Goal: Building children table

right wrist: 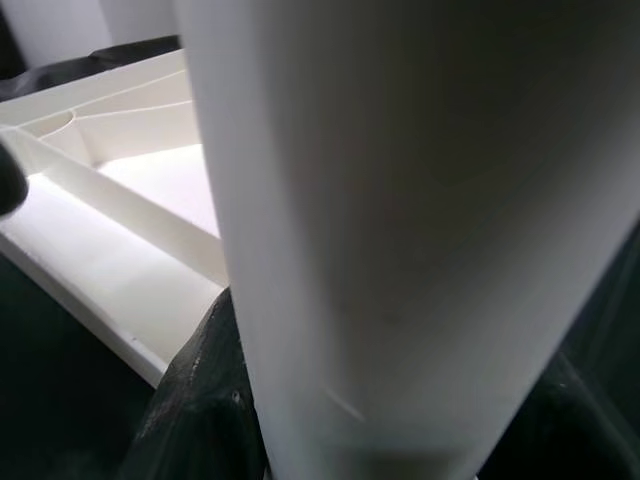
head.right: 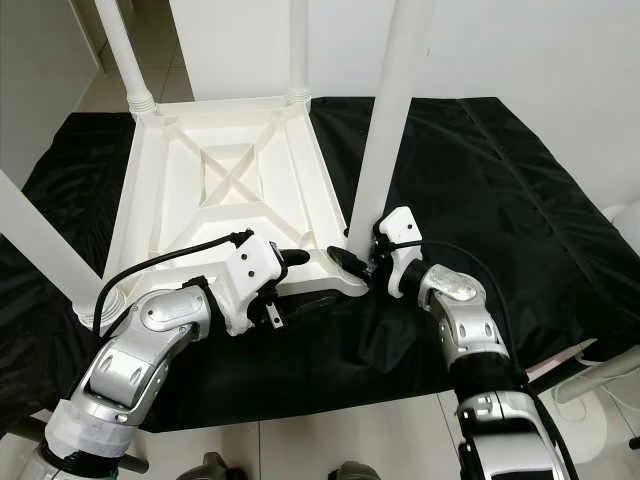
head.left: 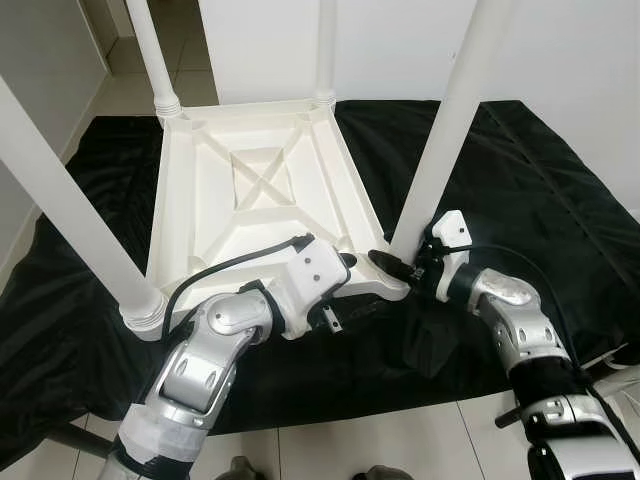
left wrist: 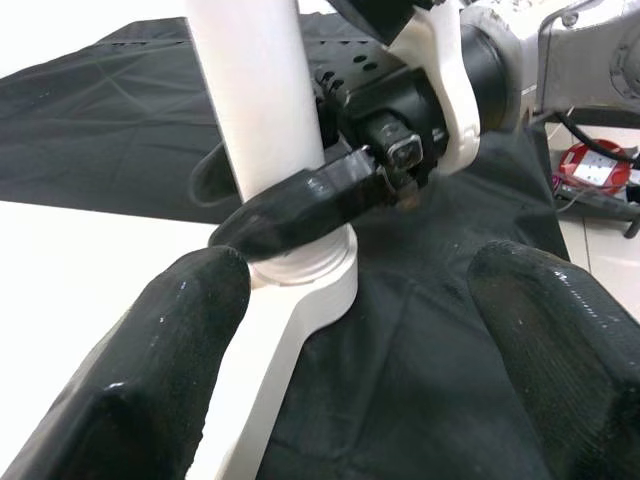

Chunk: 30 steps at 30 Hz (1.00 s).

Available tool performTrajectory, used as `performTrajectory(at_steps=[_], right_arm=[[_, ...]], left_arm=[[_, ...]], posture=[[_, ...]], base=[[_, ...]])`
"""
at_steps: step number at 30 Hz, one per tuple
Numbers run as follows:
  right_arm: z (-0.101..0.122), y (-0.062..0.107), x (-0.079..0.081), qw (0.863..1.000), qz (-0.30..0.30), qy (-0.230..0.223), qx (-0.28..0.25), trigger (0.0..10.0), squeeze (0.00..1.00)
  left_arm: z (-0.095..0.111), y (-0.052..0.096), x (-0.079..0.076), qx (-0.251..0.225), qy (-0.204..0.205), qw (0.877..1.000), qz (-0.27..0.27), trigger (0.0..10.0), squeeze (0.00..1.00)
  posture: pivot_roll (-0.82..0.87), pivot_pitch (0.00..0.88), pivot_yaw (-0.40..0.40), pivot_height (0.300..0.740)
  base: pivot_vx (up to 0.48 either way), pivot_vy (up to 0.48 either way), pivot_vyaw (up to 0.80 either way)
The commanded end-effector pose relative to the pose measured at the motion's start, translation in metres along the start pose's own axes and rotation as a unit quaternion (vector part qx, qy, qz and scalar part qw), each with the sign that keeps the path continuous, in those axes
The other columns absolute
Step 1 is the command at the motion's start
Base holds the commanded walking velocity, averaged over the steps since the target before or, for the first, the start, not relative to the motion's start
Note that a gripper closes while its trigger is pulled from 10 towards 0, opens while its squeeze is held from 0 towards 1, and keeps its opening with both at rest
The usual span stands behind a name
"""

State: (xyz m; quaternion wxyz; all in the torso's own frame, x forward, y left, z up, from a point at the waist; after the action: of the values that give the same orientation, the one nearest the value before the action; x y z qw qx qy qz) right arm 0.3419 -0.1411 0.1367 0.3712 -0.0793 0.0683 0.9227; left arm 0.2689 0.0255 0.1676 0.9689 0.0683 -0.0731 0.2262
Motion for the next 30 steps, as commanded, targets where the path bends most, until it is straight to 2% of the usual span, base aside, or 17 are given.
performTrajectory(at_steps=[1,4,5,8,9,12,14,15,16,17,18,20,21,27,30], right_arm=[[-0.002,-0.004,0.005,1.0,-0.002,-0.012,0.003,10.0,0.0],[0.001,-0.005,0.002,0.999,-0.05,-0.007,0.001,10.0,0.0],[0.001,-0.005,0.002,0.999,-0.05,-0.007,0.001,10.0,0.0],[0.004,-0.005,0.002,0.994,-0.113,-0.009,-0.003,10.0,0.0],[0.008,-0.005,0.008,0.988,-0.152,-0.02,-0.011,10.0,0.0],[0.01,-0.005,0.012,0.983,-0.178,-0.029,-0.015,10.0,0.0],[0.013,-0.002,0.018,0.967,-0.249,-0.047,-0.013,10.0,0.0],[0.013,-0.002,0.018,0.967,-0.249,-0.047,-0.013,10.0,0.0],[0.012,0.001,0.018,0.953,-0.297,-0.061,-0.007,10.0,0.0],[0.011,0.003,0.019,0.932,-0.354,-0.078,-0.007,10.0,0.0],[0.011,0.003,0.019,0.932,-0.354,-0.078,-0.007,10.0,0.0],[0.01,0.005,0.022,0.906,-0.411,-0.104,-0.006,10.0,0.0],[0.01,0.004,0.024,0.899,-0.423,-0.113,-0.005,10.0,0.0],[0.018,-0.003,0.032,0.901,-0.417,-0.115,-0.008,10.0,0.0],[0.018,-0.004,0.034,0.91,-0.395,-0.126,-0.009,10.0,0.0]], left_arm=[[-0.001,0.001,0.002,-0.001,0.007,1.0,0.025,10.0,0.0],[-0.003,0.002,0.003,0.002,0.006,1.0,0.028,10.0,0.0],[-0.003,0.002,0.003,0.002,0.006,1.0,0.028,10.0,0.0],[-0.004,0.004,0.007,0.005,0.006,0.999,0.037,10.0,0.0],[-0.004,0.005,0.008,0.006,0.007,0.999,0.04,10.0,0.0],[-0.005,0.006,0.008,0.006,0.008,0.999,0.043,10.0,0.0],[-0.006,0.007,0.007,0.009,0.008,0.999,0.042,10.0,0.0],[-0.006,0.007,0.007,0.009,0.008,0.999,0.042,10.0,0.0],[-0.007,0.007,0.006,0.009,0.007,0.999,0.041,10.0,0.0],[-0.007,0.006,0.006,0.01,0.006,0.999,0.04,10.0,0.0],[-0.007,0.006,0.006,0.01,0.006,0.999,0.04,10.0,0.0],[-0.007,0.005,0.006,0.01,0.005,0.999,0.04,10.0,0.0],[-0.007,0.005,0.006,0.01,0.005,0.999,0.04,10.0,0.0],[-0.006,0.004,0.006,0.008,0.007,0.999,0.036,10.0,0.0],[-0.006,0.004,0.005,0.008,0.005,0.999,0.034,10.0,0.0]], posture=[[-0.1,0.017,0.01,0.74],[-0.1,0.018,0.006,0.74],[-0.1,0.018,0.006,0.74],[-0.09,0.017,0.002,0.74],[-0.09,0.017,0.002,0.74],[-0.09,0.017,0.002,0.74],[-0.09,0.015,0.001,0.74],[-0.09,0.015,0.001,0.74],[-0.09,0.013,0.001,0.74],[-0.09,0.013,0.001,0.74],[-0.09,0.013,0.001,0.74],[-0.1,0.009,0.001,0.74],[-0.1,0.009,0.001,0.74],[-0.1,0.004,0.005,0.74],[-0.1,0.0,0.007,0.74]], base=[[0.0,0.0,0.0],[0.0,0.0,0.0],[0.0,0.0,0.0],[0.0,0.0,0.0],[0.0,0.0,0.0],[0.0,0.0,0.0],[0.0,0.0,0.0],[0.0,0.0,0.0],[0.0,0.0,0.0],[0.0,0.0,0.0],[0.0,0.0,0.0],[0.0,0.0,0.0],[0.0,0.0,0.0],[0.0,0.0,0.0],[0.0,0.0,0.0]])
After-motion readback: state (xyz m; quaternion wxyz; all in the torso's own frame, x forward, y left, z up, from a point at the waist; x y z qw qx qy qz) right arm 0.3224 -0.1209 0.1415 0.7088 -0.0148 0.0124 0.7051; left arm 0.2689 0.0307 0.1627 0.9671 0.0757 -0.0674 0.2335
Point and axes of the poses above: a point about 5 cm out from each wrist's last joint towards the gripper, its own y axis pointing back from the gripper into the wrist, its own z axis along the axis of the wrist's last joint, x = y × z, the point moved 3 cm from there along -y, pointing out of the wrist towards the gripper, and after that the axes turned 4 degrees about y, right-handed, at the moved point
